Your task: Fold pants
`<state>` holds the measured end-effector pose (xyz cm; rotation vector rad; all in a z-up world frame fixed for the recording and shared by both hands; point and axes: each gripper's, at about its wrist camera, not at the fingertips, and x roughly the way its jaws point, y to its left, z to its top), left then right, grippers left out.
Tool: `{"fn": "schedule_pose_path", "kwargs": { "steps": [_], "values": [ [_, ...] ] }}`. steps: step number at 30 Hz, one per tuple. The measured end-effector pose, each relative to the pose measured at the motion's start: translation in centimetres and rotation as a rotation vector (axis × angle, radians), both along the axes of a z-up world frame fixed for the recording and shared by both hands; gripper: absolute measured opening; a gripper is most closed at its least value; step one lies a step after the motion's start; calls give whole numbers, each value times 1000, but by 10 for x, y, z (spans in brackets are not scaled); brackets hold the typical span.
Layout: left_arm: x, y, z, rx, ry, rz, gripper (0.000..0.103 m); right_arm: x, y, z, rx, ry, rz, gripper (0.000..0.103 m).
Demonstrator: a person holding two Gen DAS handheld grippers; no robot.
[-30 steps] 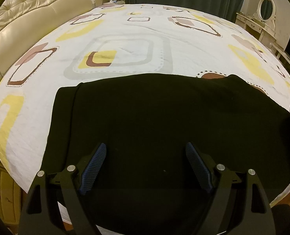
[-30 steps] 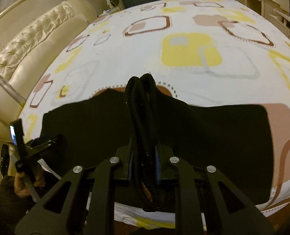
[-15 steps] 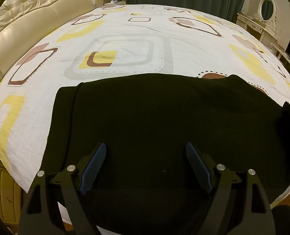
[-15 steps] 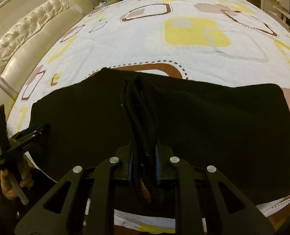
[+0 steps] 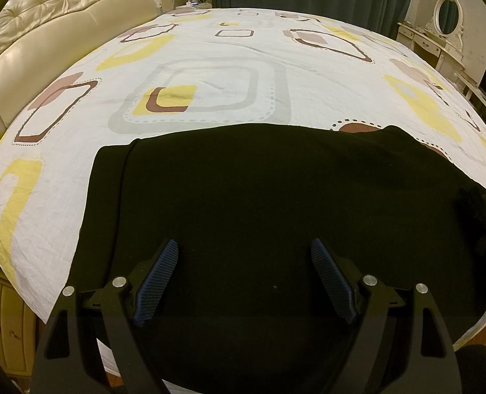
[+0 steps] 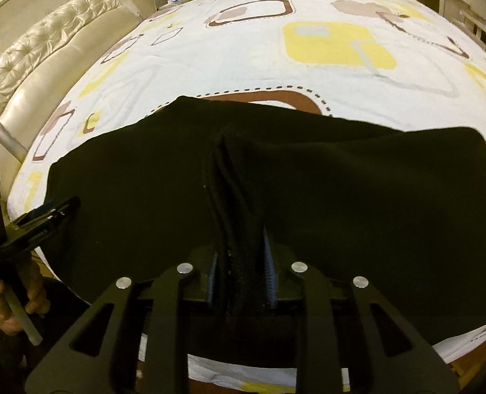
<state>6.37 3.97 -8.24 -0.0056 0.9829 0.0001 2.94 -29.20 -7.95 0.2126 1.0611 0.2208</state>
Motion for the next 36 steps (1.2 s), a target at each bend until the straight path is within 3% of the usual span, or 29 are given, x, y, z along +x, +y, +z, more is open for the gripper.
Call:
{"fn": "schedule_pose_path", "kwargs": {
  "steps": [6,19,26,31,36],
  "values": [
    [0,0,1,5,-2,3,82,-2,8,-1,29,3,15,30],
    [0,0,1,8,-3,0,82,-10,22,2,29,1,49,30],
    [1,0,1,8,-6,1,82,-11,43,34,86,-67,108,27],
    [1,0,0,8,-9,-1,82,12,46,47,129,-73,171,27],
    [2,1,-1,4,-11,0,82,73,23,51,222,-25,243,28]
  ]
}}
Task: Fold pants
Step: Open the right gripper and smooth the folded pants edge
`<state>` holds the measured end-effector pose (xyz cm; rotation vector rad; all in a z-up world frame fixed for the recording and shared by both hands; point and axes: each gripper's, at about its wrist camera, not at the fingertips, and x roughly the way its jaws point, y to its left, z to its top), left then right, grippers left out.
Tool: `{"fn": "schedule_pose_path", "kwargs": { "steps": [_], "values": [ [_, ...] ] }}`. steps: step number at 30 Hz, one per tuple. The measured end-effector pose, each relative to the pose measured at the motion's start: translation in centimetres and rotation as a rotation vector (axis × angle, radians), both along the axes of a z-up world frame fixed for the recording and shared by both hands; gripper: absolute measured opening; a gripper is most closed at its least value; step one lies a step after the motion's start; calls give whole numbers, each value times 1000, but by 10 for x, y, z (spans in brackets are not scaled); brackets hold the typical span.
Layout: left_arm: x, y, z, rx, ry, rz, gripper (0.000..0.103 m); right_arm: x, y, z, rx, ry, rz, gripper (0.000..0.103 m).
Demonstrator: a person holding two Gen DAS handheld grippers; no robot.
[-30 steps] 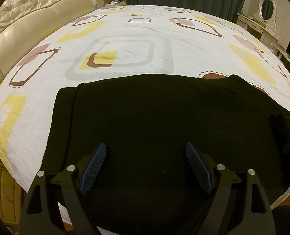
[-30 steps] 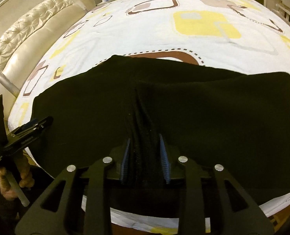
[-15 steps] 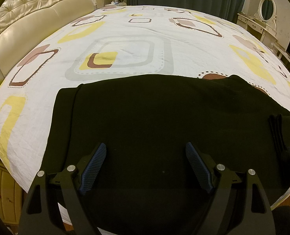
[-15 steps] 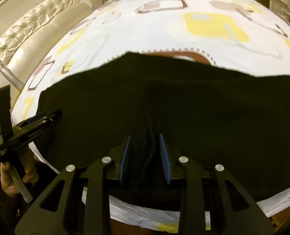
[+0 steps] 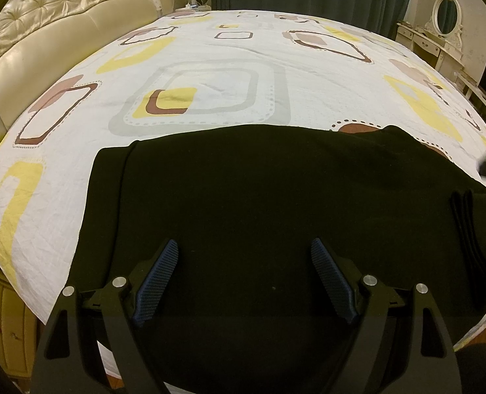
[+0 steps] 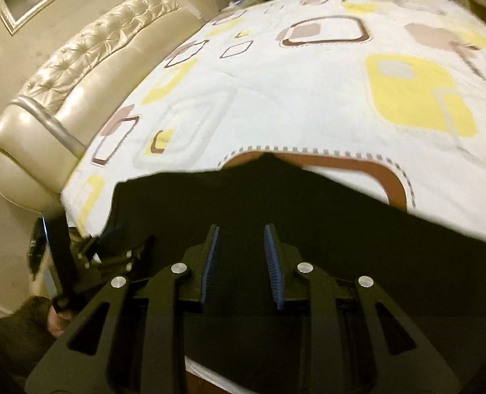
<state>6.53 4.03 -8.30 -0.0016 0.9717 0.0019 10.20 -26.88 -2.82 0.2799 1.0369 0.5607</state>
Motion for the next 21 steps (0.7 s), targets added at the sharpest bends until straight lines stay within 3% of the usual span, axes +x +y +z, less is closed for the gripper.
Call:
{"fn": "schedule_pose_path", "kwargs": {
  "steps": [5,9,14,18,21],
  "values": [
    [-1,-1,-1,-6,1,-1,83,74,-7,-14,70,80,53,30],
    [0,0,-1,-16,5,-2,83,115,4,-38,51,141,100,34],
    [1,2,-2,-30,12,-2,83,139,20,-74,63,249,168,35],
    [1,2,-2,-36,14,-2,83,138,25,-79,132,288,232,37],
    [1,2,-2,-35,14,-2,83,136,28,-77,92,266,249,12]
  ]
}}
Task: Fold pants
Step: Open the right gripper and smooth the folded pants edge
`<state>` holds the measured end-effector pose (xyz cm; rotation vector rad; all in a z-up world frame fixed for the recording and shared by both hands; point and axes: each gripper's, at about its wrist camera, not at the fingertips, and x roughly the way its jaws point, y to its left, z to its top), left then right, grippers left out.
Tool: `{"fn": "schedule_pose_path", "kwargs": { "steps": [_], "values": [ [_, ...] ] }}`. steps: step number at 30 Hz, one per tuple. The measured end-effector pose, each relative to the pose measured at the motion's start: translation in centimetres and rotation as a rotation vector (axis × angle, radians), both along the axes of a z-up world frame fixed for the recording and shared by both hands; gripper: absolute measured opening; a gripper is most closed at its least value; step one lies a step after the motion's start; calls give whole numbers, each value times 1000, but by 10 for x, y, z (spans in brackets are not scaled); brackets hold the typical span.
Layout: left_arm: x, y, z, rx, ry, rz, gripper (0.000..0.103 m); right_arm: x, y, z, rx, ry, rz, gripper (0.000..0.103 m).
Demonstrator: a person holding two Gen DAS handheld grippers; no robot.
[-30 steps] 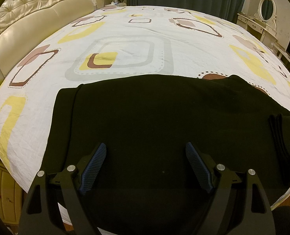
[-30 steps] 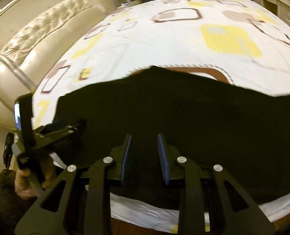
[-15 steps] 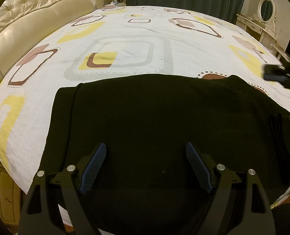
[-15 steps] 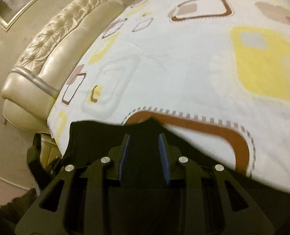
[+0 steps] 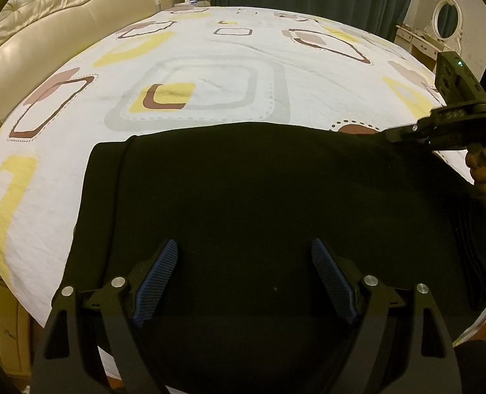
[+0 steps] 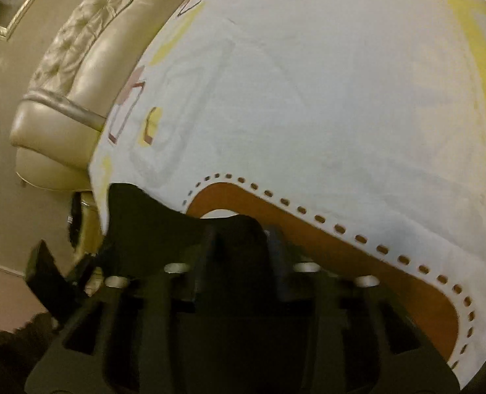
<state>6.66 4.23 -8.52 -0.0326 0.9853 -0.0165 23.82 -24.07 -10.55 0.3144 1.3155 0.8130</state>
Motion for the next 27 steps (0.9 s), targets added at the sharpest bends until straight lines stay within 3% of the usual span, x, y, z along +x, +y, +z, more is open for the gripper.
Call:
{"fn": "schedule_pose_path", "kwargs": {
  "steps": [7,13,27],
  "values": [
    [0,0,-2,-2,0,-3,83,1,1,17,-63,-107,-29,5],
    [0,-1,-3,1,1,-5,84,5,4,-1,-71,-63,-86,7],
    [0,0,-3,4,-1,-5,84,-58,-39,57,-257,-291,-351,9]
  ]
}}
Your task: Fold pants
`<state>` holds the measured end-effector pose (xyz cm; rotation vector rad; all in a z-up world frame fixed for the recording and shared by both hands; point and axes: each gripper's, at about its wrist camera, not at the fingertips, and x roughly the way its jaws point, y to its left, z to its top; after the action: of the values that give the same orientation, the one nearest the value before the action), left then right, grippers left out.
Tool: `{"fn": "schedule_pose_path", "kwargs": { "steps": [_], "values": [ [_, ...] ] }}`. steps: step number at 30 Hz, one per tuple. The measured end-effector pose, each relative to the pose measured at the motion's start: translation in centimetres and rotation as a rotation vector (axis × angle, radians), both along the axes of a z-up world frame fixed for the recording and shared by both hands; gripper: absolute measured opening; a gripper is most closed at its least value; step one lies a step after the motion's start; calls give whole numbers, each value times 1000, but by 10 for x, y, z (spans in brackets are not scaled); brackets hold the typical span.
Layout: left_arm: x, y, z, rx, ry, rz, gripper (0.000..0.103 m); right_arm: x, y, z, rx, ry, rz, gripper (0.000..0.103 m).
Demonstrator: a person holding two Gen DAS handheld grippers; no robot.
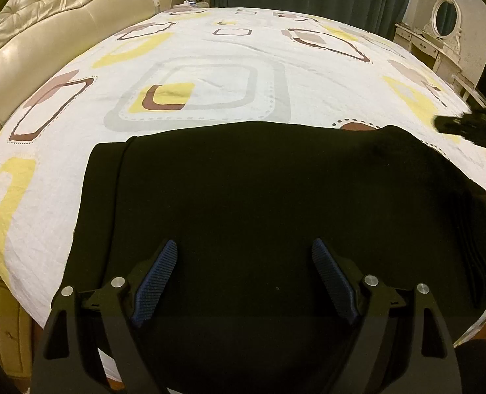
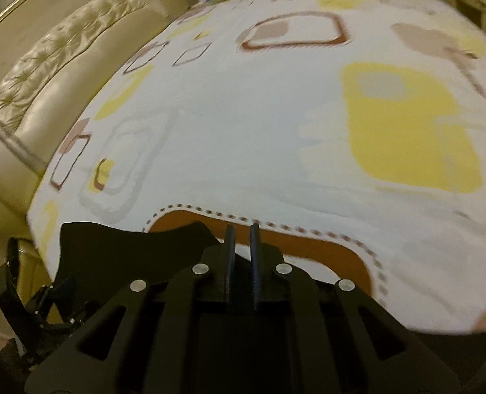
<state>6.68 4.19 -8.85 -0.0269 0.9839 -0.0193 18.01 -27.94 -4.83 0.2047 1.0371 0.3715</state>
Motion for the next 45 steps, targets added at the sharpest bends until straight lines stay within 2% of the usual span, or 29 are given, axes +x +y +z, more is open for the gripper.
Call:
{"fn": "schedule_pose_path", "kwargs": {
  "steps": [5,13,17,19,24,26,31,34,39,45],
  "values": [
    [0,0,0,5,-3,-1,84,-48,-20,10,-50,-47,-57,10],
    [-2,-1,1,20,-18,-6,84,-110,-64,17,-52,-72,-123,15],
    [-2,-1,0,23,-20,-5,84,-134,-113,22,-29,-90,-227,17],
    [-2,-2,0,27,-23,-5,84,-140,-142,22,-2,-99,-299,25],
    [-3,-4,-1,33,-27,-5,84,-140,-207,4,14,-75,-477,26],
    [-3,-4,-1,34,-29,-5,84,-136,-224,-9,50,-38,-507,26],
    [-3,-4,-1,34,-29,-7,84,-124,-249,-43,230,47,-530,27],
    [-3,-4,-1,34,-29,-6,84,-122,-254,-52,285,72,-517,20],
    [-3,-3,-1,36,-31,-8,84,-125,-258,-57,324,77,-524,19],
    [-3,-3,-1,35,-31,-7,84,-159,-268,-40,421,85,-486,33]
  ]
}}
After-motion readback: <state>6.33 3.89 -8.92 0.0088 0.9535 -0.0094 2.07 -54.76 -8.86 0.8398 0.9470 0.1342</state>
